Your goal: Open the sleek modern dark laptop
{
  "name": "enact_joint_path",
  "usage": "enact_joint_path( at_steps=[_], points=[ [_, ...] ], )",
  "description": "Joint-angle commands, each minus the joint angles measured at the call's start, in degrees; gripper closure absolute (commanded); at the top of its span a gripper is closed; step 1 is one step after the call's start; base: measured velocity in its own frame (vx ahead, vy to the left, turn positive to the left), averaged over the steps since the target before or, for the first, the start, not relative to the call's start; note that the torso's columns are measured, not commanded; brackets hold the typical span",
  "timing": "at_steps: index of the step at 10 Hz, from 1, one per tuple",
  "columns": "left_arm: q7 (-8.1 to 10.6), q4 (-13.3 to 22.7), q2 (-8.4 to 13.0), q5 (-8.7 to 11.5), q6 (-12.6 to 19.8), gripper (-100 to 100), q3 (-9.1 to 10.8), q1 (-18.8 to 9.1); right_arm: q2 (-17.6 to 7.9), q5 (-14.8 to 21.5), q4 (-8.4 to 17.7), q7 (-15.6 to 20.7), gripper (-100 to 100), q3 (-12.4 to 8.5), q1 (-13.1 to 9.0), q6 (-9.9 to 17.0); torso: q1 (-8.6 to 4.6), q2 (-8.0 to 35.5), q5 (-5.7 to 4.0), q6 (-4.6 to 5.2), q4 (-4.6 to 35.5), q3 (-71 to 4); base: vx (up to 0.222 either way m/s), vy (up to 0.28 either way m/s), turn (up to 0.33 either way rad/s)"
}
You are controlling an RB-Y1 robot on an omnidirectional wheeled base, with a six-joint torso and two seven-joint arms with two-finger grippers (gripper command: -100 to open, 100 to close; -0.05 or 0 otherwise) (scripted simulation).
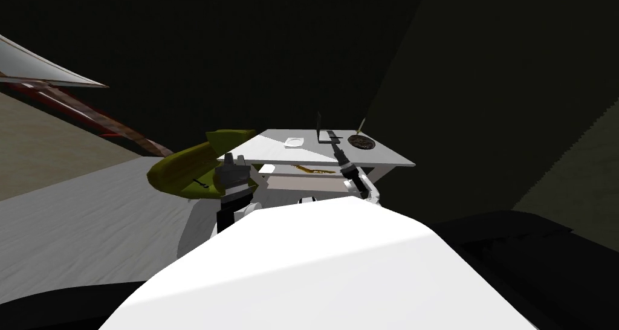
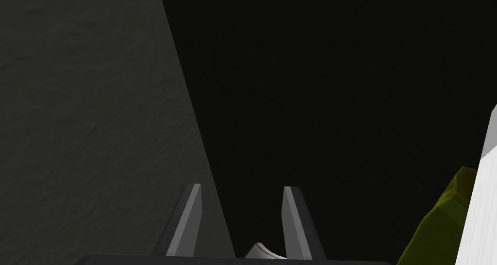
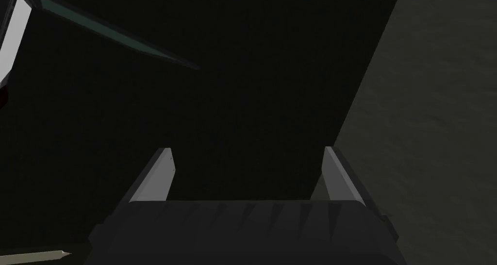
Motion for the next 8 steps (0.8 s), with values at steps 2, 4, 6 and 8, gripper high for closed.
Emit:
enact_joint_path(
  at_steps=[2, 4, 6, 8],
  points=[
    [0.0, 0.0, 0.0, 0.0, 0.0, 0, 0.0, -0.01, -6.26, 5.88, 7.02, 3.08, -100, 0.44, -6.36, 1.32, 0.09, 0.1, 0.02, -0.06, 0.03, 0.06, -0.076, 0.043, 0.216],
    [0.0, 0.0, 0.0, 0.0, 0.0, 0, 0.0, 0.0, -9.17, 8.27, 10.18, 4.07, -100, 0.61, -8.57, 1.8, 0.08, 0.05, 0.03, 0.0, 0.02, 0.04, -0.048, 0.037, 0.094],
    [0.0, 0.0, 0.0, 0.0, 0.0, 0, 0.0, -0.01, -11.77, 10.26, 13.42, 5.06, -100, 0.8, -10.64, 2.31, 0.09, 0.03, 0.01, -0.06, 0.01, 0.02, -0.041, 0.047, 0.162],
    [0.0, 0.0, 0.0, 0.0, 0.0, 0, 0.0, 0.0, -14.14, 12.24, 16.43, 6.06, -100, 1.01, -12.71, 2.85, 0.11, 0.06, 0.02, -0.06, 0.02, 0.04, -0.036, 0.049, 0.129]
  ],
)
